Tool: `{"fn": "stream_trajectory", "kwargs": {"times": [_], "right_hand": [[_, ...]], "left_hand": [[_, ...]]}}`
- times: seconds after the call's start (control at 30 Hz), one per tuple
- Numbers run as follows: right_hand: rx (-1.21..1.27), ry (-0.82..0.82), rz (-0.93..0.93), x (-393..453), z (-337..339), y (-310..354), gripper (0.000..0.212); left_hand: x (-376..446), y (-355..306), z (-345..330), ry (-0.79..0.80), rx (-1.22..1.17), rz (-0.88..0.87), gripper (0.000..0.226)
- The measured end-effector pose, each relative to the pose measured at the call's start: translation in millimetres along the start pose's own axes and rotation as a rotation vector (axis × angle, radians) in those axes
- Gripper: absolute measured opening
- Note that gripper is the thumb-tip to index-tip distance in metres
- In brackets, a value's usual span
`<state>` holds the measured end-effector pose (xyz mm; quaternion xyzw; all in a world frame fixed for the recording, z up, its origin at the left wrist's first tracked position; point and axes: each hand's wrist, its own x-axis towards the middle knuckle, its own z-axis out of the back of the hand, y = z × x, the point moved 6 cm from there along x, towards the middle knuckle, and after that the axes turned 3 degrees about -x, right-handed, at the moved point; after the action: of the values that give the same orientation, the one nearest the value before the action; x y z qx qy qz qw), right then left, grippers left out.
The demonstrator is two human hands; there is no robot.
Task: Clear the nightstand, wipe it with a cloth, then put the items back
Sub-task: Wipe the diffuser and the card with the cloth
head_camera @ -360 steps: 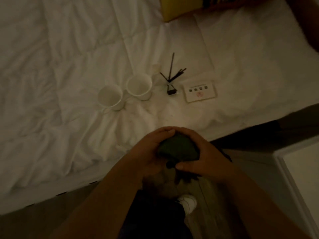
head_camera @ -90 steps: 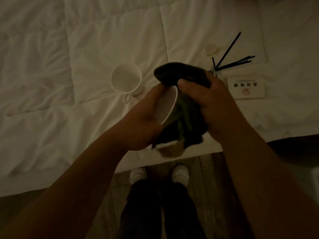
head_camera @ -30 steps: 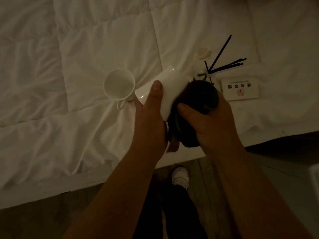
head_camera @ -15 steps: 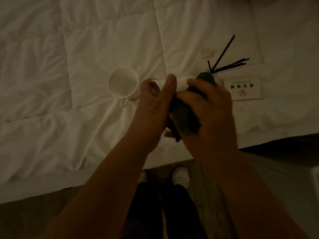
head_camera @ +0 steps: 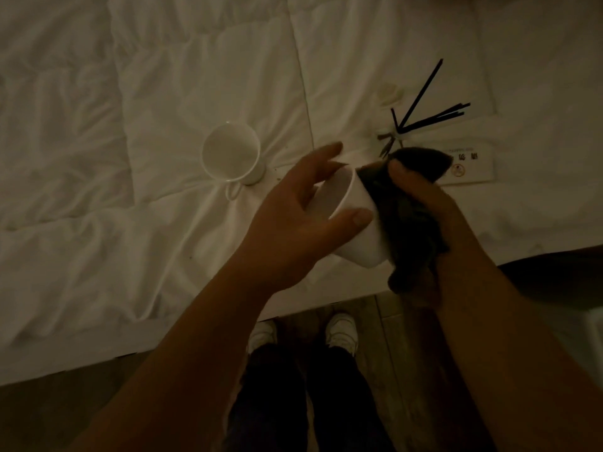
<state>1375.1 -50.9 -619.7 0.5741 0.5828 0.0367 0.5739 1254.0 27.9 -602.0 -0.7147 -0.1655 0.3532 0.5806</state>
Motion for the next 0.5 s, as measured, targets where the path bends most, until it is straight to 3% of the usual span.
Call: {"fn": "stream_trajectory", "kwargs": {"times": [0.07,0.17,0.23,0.33,0.43,0.5], "right_hand": [[0.17,0.033,-0.061,-7.3,2.7,-16.0,0.026],[0.238,-0.05,0.004,-11.9,10.5,-30.6,0.026],[0.206,-0.15,0.108,-14.1,15.0,-34.4,0.031],[0.027,-0.257,0.23,-18.8,15.7,-33.2,0.058],[-0.17,-0.33,0.196,-21.8,10.8,-35.0,0.089],[-0.21,-0.371,0.309,-29.1,9.2,-26.8,0.084]], "left_hand": [[2.0,-2.7,3.7,-0.048,0.042,-0.03,0.08],[8.3,4.7,7.4,-0.102,0.15,0.093,0.093],[7.9,13.5,1.0,-0.101,0.096,0.181,0.104],[-0.6,29.4,-12.7,-0.192,-0.162,0.258,0.107],[-5.4,31.6,-5.5,-0.299,-0.254,0.129,0.11],[-3.9,20.0,4.6,-0.269,-0.072,-0.014,0.104]]}}
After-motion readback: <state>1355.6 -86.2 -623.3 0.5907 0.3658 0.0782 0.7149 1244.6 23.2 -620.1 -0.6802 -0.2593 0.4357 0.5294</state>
